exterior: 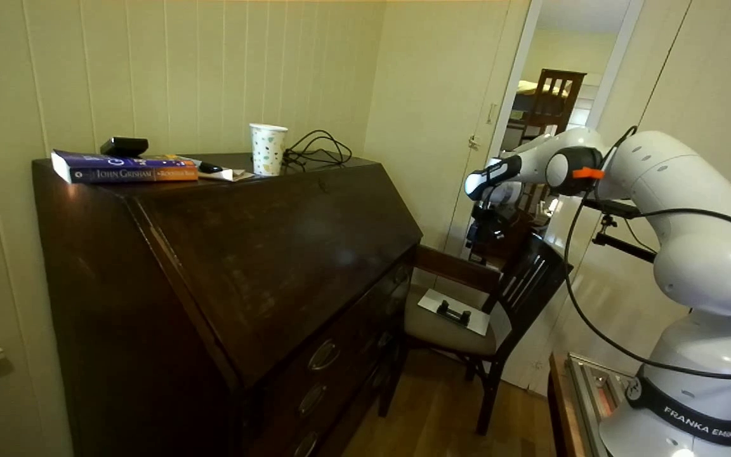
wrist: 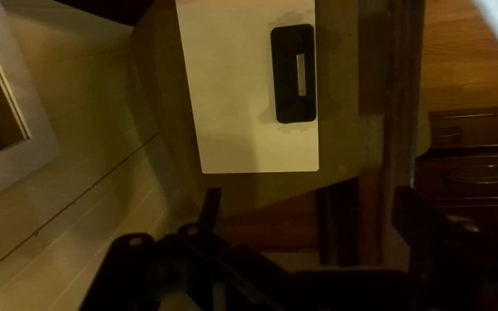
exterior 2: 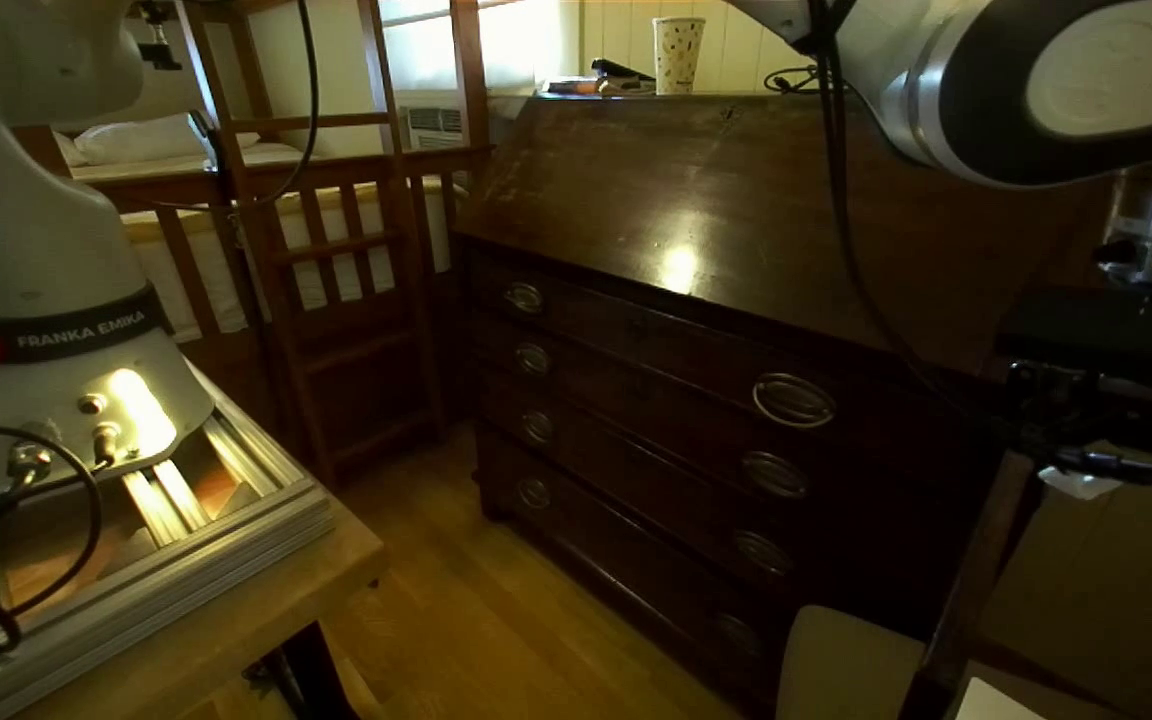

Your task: Move the wooden rail on the right backwards.

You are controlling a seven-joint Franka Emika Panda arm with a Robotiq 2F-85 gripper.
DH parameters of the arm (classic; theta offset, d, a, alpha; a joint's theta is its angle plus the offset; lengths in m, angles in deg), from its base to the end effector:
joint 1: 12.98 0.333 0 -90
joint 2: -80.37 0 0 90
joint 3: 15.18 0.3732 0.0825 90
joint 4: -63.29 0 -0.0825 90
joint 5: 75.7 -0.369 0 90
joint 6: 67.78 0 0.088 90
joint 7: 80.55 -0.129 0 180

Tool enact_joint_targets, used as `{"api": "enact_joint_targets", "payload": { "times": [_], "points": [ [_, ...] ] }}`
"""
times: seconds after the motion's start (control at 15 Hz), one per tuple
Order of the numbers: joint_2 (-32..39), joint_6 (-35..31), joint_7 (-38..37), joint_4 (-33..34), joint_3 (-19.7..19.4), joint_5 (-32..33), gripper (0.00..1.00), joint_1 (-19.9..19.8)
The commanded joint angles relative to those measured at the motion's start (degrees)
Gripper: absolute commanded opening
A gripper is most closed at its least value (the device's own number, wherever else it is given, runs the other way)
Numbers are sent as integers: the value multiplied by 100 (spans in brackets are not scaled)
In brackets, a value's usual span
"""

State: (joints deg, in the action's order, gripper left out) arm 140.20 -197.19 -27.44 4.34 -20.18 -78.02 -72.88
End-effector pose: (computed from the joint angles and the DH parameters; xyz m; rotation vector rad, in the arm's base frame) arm 0.3829 -0.7451 0.2349 2.9472 -0.2632 0.0965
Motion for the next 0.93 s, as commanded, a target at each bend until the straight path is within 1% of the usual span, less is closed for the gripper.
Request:
{"api": "enact_joint_targets", "payload": {
  "times": [0.0,0.2,0.53,0.67,0.87],
  "points": [
    [-71,-11,33,-76,18,-3,100,-16],
    [-254,-72,180,-367,92,14,100,31],
    [-652,-245,385,-1354,210,8,100,166],
    [-764,-352,275,-1728,140,57,100,243],
    [-921,-503,-69,-2283,-150,198,100,391]
  ]
}}
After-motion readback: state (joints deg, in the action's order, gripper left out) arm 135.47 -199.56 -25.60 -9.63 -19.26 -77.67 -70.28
